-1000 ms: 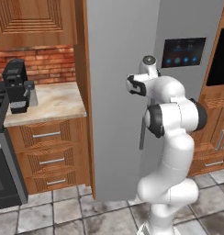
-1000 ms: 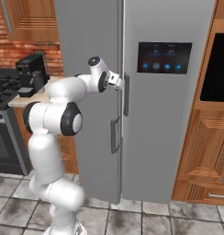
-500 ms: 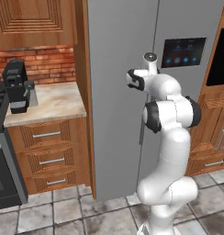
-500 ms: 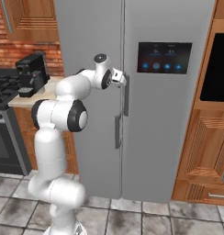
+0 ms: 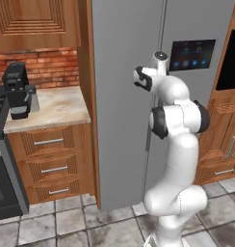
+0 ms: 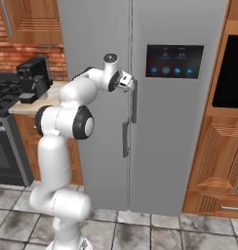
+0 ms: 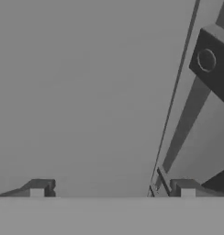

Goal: Store the hot dog in the freezer for long-term storage. Close the freezer door after placing the cooked food.

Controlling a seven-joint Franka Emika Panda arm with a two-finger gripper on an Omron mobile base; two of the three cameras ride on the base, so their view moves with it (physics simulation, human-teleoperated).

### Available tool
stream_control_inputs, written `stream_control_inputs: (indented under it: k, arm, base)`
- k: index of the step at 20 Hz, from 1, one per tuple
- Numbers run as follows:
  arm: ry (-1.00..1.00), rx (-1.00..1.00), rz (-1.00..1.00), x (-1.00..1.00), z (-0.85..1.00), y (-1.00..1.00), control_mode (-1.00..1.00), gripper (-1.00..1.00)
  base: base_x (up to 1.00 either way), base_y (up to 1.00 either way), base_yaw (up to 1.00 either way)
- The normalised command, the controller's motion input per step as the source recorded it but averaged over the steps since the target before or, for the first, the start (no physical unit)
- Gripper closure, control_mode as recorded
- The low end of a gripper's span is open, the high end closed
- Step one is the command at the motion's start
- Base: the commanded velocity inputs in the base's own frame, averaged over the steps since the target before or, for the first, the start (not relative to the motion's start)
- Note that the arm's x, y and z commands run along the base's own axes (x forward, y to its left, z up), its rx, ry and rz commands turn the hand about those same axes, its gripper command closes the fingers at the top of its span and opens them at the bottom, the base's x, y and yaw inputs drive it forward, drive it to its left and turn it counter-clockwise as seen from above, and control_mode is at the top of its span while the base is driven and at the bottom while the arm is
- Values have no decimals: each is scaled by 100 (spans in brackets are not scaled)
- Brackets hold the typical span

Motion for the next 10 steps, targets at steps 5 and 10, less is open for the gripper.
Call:
stream_control_inputs:
  k: [5, 10]
  arm:
    - [-21, 0, 9, 54, -13, 0, -100, -100]
    - [-18, -3, 7, 55, -20, 0, -100, -100]
  base:
    - [0, 0, 0]
    - [0, 0, 0]
